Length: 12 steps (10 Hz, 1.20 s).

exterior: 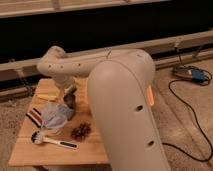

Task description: Place sponge in table surface

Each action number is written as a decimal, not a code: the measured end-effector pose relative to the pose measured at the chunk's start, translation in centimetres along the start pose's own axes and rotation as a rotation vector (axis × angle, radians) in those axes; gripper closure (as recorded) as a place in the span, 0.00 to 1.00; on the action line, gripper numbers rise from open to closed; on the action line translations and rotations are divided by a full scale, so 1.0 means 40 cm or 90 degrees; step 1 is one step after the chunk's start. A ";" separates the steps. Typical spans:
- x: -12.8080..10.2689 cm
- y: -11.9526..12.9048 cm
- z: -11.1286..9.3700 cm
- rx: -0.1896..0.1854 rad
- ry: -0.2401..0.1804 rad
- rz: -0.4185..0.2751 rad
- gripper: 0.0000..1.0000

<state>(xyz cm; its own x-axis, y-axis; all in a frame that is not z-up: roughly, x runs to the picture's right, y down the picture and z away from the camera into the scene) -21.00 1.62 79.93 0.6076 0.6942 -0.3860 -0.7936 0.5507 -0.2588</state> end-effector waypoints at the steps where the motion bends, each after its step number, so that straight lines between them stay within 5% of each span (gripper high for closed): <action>1: 0.009 0.029 0.005 -0.003 0.000 -0.012 0.20; 5: 0.049 0.142 0.030 -0.032 0.010 -0.065 0.20; 12: 0.039 0.209 0.124 -0.102 0.027 -0.112 0.20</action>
<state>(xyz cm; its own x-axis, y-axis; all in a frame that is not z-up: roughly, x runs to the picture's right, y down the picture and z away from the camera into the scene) -26.53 9.61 81.54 0.7373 0.5727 -0.3584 -0.6732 0.5782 -0.4609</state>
